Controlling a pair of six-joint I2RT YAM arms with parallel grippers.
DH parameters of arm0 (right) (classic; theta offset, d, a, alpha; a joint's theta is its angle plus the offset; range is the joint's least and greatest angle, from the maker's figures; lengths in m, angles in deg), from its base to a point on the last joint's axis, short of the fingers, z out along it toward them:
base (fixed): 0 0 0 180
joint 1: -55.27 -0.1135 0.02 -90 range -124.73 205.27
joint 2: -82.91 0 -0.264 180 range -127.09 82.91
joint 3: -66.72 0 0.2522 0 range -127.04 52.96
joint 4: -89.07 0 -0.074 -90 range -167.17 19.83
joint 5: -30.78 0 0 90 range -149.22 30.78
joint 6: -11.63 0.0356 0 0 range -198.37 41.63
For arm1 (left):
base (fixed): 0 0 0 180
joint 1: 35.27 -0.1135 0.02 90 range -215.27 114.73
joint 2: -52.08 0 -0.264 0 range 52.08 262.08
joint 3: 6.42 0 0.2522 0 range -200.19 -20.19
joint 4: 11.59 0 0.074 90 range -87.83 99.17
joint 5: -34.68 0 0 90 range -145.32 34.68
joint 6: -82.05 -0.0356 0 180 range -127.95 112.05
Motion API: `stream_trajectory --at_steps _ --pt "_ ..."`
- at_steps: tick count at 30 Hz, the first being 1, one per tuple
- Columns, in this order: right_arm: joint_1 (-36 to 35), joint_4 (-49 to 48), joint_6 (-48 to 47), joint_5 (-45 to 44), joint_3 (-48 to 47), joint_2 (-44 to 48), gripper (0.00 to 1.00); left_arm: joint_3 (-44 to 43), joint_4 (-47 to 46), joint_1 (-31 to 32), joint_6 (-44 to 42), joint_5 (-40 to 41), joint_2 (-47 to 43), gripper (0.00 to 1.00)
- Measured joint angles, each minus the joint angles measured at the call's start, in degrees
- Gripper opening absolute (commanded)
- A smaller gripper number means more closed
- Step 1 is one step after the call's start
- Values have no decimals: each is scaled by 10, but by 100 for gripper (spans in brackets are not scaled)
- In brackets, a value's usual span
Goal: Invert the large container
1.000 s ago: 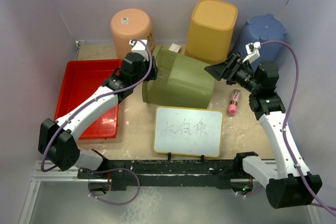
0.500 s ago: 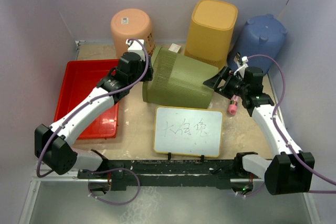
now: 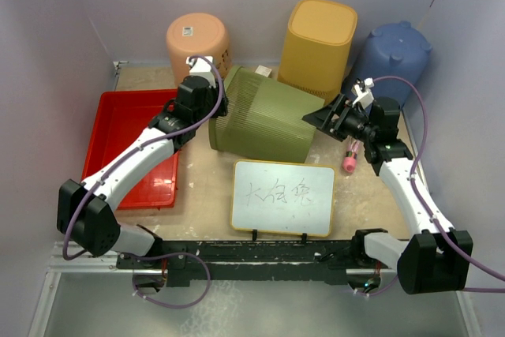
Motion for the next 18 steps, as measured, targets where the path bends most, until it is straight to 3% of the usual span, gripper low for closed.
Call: stream_trajectory --at_steps 18 --pt "5 -92 74 28 -19 6 84 7 -56 -19 18 -20 22 42"
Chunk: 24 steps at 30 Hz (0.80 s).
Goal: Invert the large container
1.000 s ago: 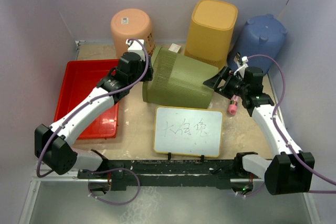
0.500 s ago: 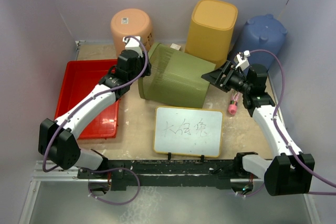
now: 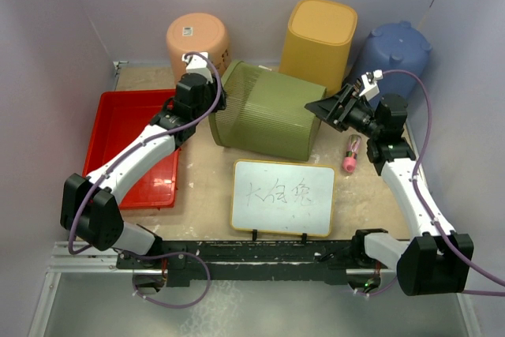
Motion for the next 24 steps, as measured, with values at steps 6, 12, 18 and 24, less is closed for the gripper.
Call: stream_trajectory --at_steps 6,12,18,24 --pt "-25 -30 6 0 -54 -11 84 3 0 -6 5 11 3 42" --pt "-66 -87 17 13 -99 -26 84 13 0 -1 10 -7 8 41" --pt "-87 -123 26 17 -117 -54 84 32 22 7 12 -38 24 41" --pt "-105 -128 30 16 -117 -99 84 58 48 15 21 -67 39 41"
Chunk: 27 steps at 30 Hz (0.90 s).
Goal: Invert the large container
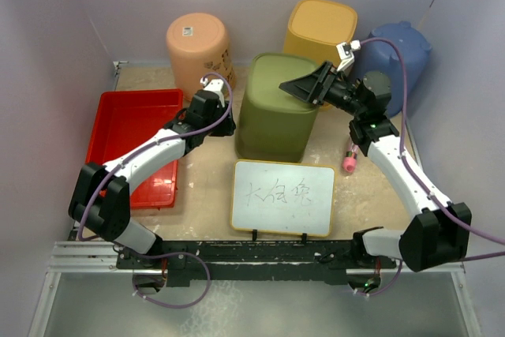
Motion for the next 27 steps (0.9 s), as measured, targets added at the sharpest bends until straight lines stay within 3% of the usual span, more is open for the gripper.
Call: stream_trajectory --at_steps 5,9,12,17,20,23,27 --pt "-5 3 -3 0 -7 -12 85 2 5 0 1 -4 1 41" --pt "-5 110 -70 -36 -49 -1 90 2 7 0 1 -4 1 41" --pt "-5 218 -151 -128 -84 34 94 1 11 0 -1 1 1 41" --pt "0 367 -245 -372 -89 131 97 -20 20 -3 1 23 13 41" --pt "44 434 -263 -473 -78 153 98 -40 15 -12 7 23 39 41" --pt "130 475 -259 -499 -37 145 97 -49 2 -24 16 10 75 41" --pt "176 516 -248 -495 21 86 97 -72 -8 -30 26 -13 140 41"
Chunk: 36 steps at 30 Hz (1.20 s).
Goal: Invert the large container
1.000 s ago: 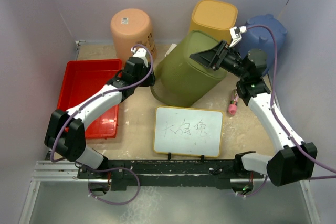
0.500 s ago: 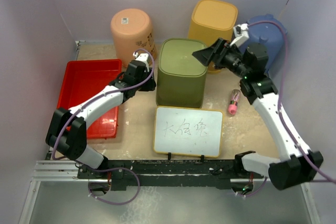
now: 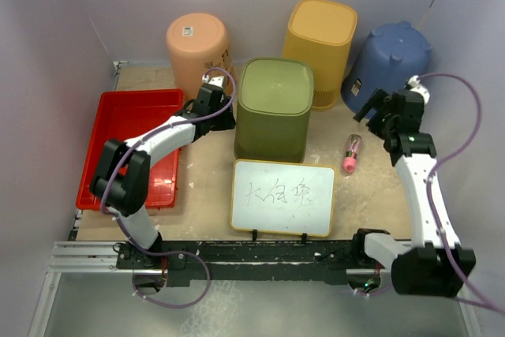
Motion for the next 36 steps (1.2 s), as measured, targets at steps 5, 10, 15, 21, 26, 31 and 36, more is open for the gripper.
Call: stream_trajectory --at_steps 5,10,15,21,26,31,36 --pt "-2 22 14 17 30 -75 97 -33 -5 1 10 -31 55 40" --pt "-2 19 45 13 30 -96 99 -79 -10 24 12 -49 78 40" --pt "5 41 120 -54 26 -92 99 -130 -31 71 18 -70 104 41" --pt "18 143 253 -184 5 -82 99 -176 -44 118 23 -99 153 41" --pt "21 225 353 -265 2 -47 99 -208 -50 139 31 -118 194 41" --pt "21 268 409 -323 2 24 99 -248 -52 155 41 -136 230 41" --pt "22 301 424 -366 -24 75 99 -301 -55 172 54 -146 270 41"
